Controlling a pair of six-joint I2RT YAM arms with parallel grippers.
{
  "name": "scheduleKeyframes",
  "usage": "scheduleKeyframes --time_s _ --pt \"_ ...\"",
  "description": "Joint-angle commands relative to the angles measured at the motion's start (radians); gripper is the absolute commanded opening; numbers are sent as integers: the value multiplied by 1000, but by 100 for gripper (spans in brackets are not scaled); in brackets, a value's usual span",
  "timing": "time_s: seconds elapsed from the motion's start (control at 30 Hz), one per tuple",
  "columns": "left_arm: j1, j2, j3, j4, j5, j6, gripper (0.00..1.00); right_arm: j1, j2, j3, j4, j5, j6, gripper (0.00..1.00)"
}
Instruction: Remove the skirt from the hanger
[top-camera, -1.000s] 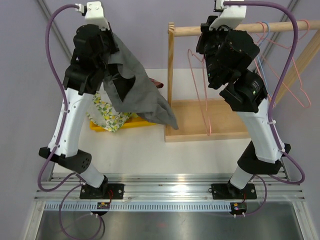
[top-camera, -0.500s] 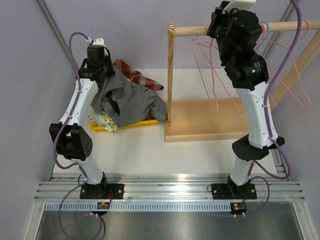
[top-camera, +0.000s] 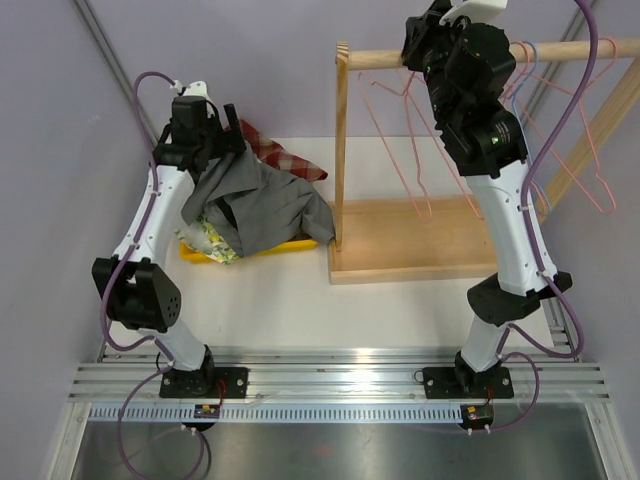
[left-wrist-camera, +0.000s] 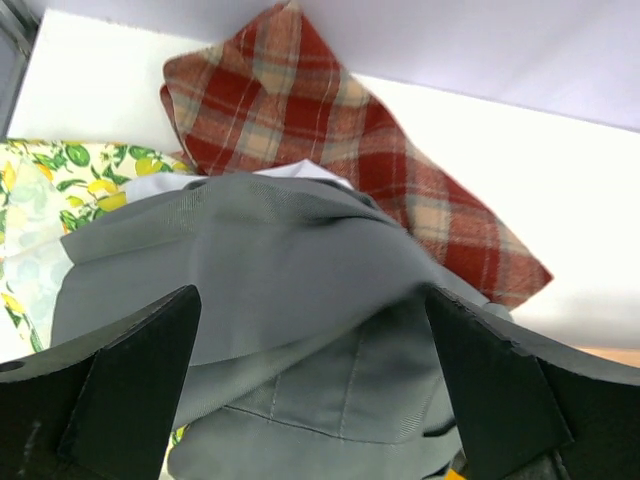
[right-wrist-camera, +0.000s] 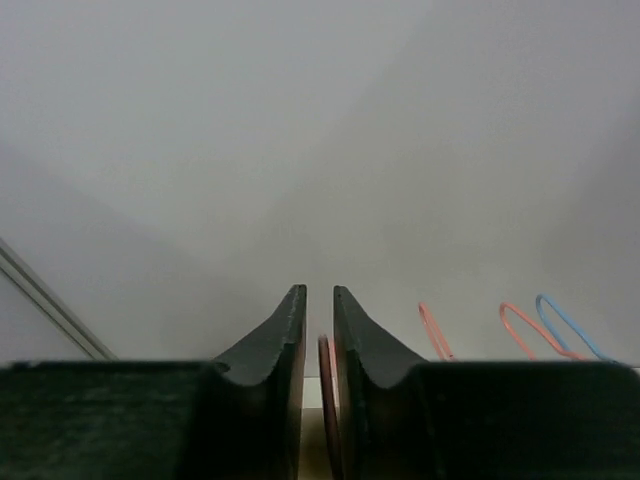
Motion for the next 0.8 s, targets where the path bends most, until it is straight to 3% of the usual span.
scheduleKeyframes --time_s 0.0,0.17,0.43,0.6,0.77 --pt "1 -71 41 43 41 0 99 -5 21 -42 -102 -11 39 27" --pt "1 -110 1 43 61 -4 99 -5 21 -43 -126 -8 45 56" --pt "1 -198 -36 26 66 -7 99 -5 -60 -115 -123 -39 67 76" --pt "1 -290 -10 -21 72 21 99 -5 -227 -293 -44 -74 56 89" --pt "1 -380 -13 -95 37 41 99 -4 -397 -460 15 -259 32 99"
